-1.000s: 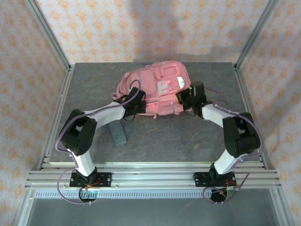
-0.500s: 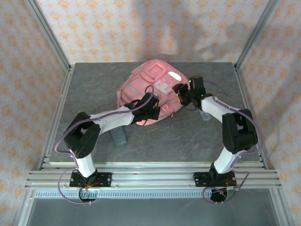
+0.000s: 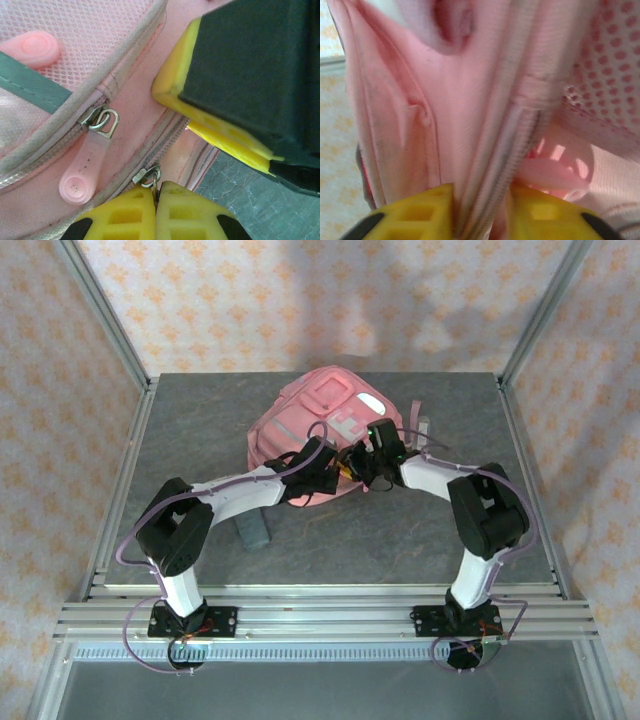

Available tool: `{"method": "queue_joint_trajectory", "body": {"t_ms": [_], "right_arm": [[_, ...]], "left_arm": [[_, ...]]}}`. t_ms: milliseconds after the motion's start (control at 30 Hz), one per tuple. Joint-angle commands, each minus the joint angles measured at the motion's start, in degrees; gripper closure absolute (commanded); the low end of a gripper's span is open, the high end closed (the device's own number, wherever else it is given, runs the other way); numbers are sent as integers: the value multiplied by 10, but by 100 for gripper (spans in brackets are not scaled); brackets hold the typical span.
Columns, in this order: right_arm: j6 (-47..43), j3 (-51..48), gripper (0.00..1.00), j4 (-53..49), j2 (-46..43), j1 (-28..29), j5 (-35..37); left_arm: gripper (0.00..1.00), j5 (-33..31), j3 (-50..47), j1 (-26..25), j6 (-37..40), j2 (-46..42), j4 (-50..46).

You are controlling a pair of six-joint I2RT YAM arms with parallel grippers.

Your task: Pack the student bag

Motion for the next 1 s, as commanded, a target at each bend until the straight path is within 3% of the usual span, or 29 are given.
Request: {"method": "queue_joint_trajectory", "body": {"t_ms": [0, 33, 300, 667, 967], "right_arm": [[8, 19, 92, 17, 22, 6, 4], [9, 19, 99, 17, 23, 7, 8], [5, -8, 100, 25, 3, -13, 23], [-3, -59, 100, 42, -44, -52, 38], [-23, -26, 100, 21, -37, -60, 45]], "left_arm": [[100, -14, 3, -11, -1, 0, 20], [100, -23, 1, -11, -1, 1, 16], [100, -90, -19, 4, 11, -12, -30], [100, -99, -120, 132, 3, -100, -26], [100, -52, -130, 115, 4, -103, -14]]}}
